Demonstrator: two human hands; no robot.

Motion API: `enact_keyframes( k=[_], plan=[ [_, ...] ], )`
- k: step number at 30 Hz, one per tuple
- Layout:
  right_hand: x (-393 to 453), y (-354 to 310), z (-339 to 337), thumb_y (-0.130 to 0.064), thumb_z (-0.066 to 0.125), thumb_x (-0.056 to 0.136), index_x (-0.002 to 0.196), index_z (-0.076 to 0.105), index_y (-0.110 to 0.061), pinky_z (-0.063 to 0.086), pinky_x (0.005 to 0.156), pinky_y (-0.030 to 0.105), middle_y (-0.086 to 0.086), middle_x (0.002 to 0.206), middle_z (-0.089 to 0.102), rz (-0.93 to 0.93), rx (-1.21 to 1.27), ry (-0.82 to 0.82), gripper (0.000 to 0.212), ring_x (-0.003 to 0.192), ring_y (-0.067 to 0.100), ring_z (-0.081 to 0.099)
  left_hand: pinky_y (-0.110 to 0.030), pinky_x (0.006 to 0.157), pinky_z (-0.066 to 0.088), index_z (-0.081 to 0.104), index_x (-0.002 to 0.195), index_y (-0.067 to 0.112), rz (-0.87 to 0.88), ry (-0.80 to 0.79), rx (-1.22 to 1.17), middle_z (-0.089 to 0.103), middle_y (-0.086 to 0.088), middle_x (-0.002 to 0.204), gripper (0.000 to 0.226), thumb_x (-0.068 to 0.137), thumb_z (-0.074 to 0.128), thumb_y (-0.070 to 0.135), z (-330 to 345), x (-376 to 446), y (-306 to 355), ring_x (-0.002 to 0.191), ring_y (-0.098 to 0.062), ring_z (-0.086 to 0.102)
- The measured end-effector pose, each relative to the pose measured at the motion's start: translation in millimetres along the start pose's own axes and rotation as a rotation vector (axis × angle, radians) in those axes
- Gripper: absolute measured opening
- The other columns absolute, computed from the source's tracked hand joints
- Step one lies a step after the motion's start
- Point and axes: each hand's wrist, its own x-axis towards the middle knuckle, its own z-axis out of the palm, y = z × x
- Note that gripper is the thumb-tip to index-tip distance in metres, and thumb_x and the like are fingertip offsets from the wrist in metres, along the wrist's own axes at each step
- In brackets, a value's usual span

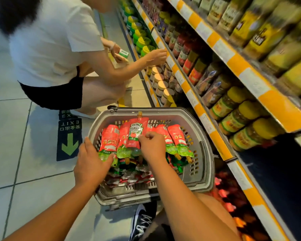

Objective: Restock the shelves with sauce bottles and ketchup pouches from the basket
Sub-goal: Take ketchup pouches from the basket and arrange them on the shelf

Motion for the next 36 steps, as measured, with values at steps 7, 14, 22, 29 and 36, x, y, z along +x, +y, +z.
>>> enact_keyframes(
  k=[7,14,22,29,36],
  plan=[
    [-37.2,-10.9,-81.3,-0.020,0.072,0.094,0.065,0.039,-0.009,0.023,0.051,0.022,-0.006,0.058,0.029,-0.138,0.063,0.092,0.046,0.056,0.010,0.023,-0.063,0.079,0.058,0.008,0.158,0.013,-0.004,-0.008,0.003,0.043,-0.019,0.145,0.104,0.087,0.065,0.064,-3.4,-3.7,4.6,0.122,-0.045,0.055],
    [-89.5,-14.7,-177.6,-0.022,0.072,0.095,0.090,0.079,-0.021,0.059,0.067,0.030,-0.007,0.085,0.077,-0.160,0.207,0.266,0.009,0.079,0.012,0.073,-0.070,0.095,0.048,0.030,0.147,0.001,0.028,0.009,0.134,0.042,-0.031,0.145,0.089,0.086,0.075,0.047,-5.2,2.5,8.7,0.131,-0.053,0.043],
    [-151.8,-16.5,-274.2,-0.023,0.073,0.093,0.090,0.080,-0.034,0.054,0.066,0.016,-0.012,0.088,0.078,-0.288,0.264,0.525,0.013,0.082,0.005,0.074,-0.060,0.116,0.034,0.046,0.145,-0.002,0.433,-0.004,0.031,0.043,-0.028,0.153,0.078,0.090,0.047,0.054,-7.1,-21.0,111.5,0.142,-0.046,0.037],
    [-197.3,-9.5,-335.9,-0.025,0.070,0.096,0.096,0.080,-0.038,0.062,0.079,0.031,-0.012,0.097,0.079,-0.341,0.306,0.674,0.016,0.091,0.007,0.075,-0.047,0.118,0.031,0.047,0.148,0.027,0.935,-0.182,-0.308,0.036,0.006,0.162,0.057,0.099,0.059,0.052,-27.0,-108.9,246.5,0.149,-0.017,0.031],
    [-240.7,3.5,-394.4,-0.025,0.071,0.096,0.094,0.079,-0.041,0.061,0.071,0.028,-0.011,0.092,0.079,-0.373,0.284,0.881,0.017,0.084,0.009,0.075,-0.030,0.122,0.021,0.044,0.151,0.029,1.406,-0.309,-0.423,0.029,0.018,0.163,0.057,0.100,0.054,0.052,-51.1,-205.9,349.7,0.153,0.006,0.011]
  ],
)
